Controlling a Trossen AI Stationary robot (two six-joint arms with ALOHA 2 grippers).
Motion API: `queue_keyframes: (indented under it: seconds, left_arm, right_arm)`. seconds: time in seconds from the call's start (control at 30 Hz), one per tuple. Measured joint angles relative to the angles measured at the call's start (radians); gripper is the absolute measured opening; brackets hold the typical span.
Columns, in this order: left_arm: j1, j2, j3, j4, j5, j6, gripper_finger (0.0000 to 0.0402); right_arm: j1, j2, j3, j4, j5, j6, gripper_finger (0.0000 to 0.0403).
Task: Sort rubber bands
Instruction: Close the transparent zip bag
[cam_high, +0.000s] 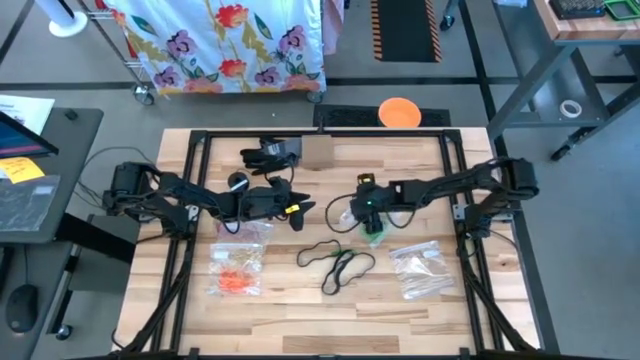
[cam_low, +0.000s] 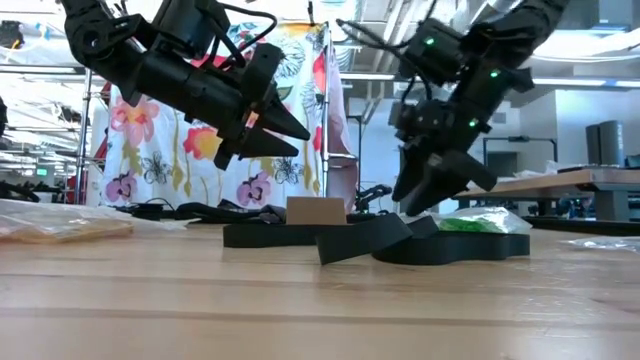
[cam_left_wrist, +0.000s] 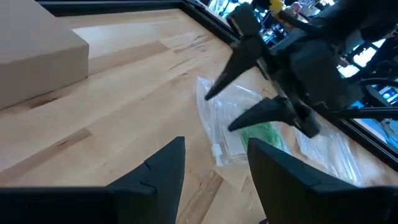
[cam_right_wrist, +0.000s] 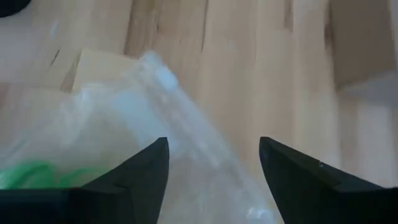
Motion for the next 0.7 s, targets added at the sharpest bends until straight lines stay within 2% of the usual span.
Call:
queue_keyframes:
  seconds: [0.23, 0.33, 0.43, 0.57, 0.6, 0.7]
  left_arm:
    - [-0.001, 0.0, 0.0, -0.029, 0.022, -0.005, 0.0168]
    - [-0.007, 0.0, 0.0, -0.044, 0.024, -0.017, 0.0168]
    - [-0.013, 0.0, 0.0, -0.048, 0.025, -0.017, 0.0168]
    - [-0.013, 0.0, 0.0, -0.048, 0.024, -0.008, 0.0168]
    - [-0.013, 0.0, 0.0, -0.047, 0.023, -0.005, 0.0168]
    - [-0.012, 0.0, 0.0, -0.045, 0.015, -0.009, 0.0168]
  right_arm:
    - [-0.043, 0.154, 0.165, -0.277, -0.027, 0.041, 0.0239]
    - [-0.065, 0.209, 0.21, -0.364, -0.043, 0.08, 0.0223]
    - [-0.069, 0.238, 0.228, -0.4, -0.074, 0.083, 0.0171]
    - [-0.044, 0.226, 0.243, -0.426, -0.066, 0.062, 0.0043]
    - [-0.037, 0.215, 0.25, -0.434, -0.052, 0.061, 0.0022]
    - [-0.01, 0.16, 0.272, -0.503, 0.027, 0.068, 0.0011]
